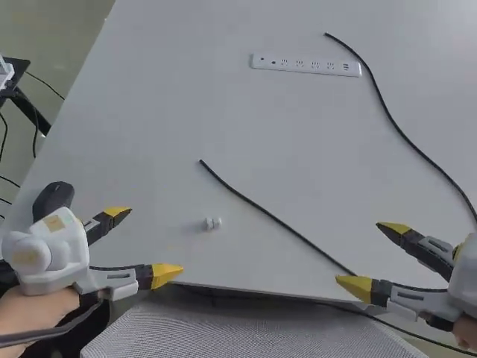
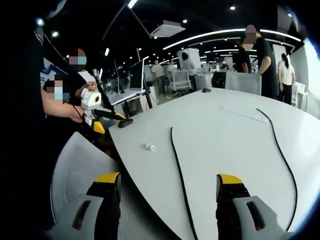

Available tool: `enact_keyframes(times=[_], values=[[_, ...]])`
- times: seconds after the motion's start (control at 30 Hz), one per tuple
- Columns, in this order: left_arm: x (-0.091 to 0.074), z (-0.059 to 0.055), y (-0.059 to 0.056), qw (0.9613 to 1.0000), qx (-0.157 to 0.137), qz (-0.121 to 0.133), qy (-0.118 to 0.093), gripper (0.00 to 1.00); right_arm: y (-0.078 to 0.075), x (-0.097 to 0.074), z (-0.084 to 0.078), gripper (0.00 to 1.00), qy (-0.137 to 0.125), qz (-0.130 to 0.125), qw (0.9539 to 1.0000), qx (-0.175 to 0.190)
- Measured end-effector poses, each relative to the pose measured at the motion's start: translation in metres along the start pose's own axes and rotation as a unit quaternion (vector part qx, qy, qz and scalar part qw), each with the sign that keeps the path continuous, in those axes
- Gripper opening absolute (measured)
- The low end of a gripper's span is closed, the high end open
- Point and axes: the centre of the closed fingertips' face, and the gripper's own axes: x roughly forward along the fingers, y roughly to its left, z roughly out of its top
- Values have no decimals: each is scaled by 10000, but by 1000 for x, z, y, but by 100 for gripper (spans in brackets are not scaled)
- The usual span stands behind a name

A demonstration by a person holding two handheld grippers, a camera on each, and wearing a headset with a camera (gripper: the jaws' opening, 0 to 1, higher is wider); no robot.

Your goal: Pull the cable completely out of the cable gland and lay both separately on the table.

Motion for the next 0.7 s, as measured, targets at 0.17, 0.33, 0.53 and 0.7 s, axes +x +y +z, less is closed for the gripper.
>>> enact_keyframes(times=[0.17,0.33,0.53,0.7], values=[[-2,-2,0,10000,-42,-18,29,95,4,0,-3,88,8,72,9999,77],[-2,-9,-2,9998,11,-81,192,99,11,-2,-4,94,10,142,9999,44],[-3,-8,-3,9998,-33,-85,182,99,11,-2,-7,99,-27,167,9998,138],[-4,-7,-3,9998,-42,-73,169,99,11,-3,-10,99,26,171,9998,56]])
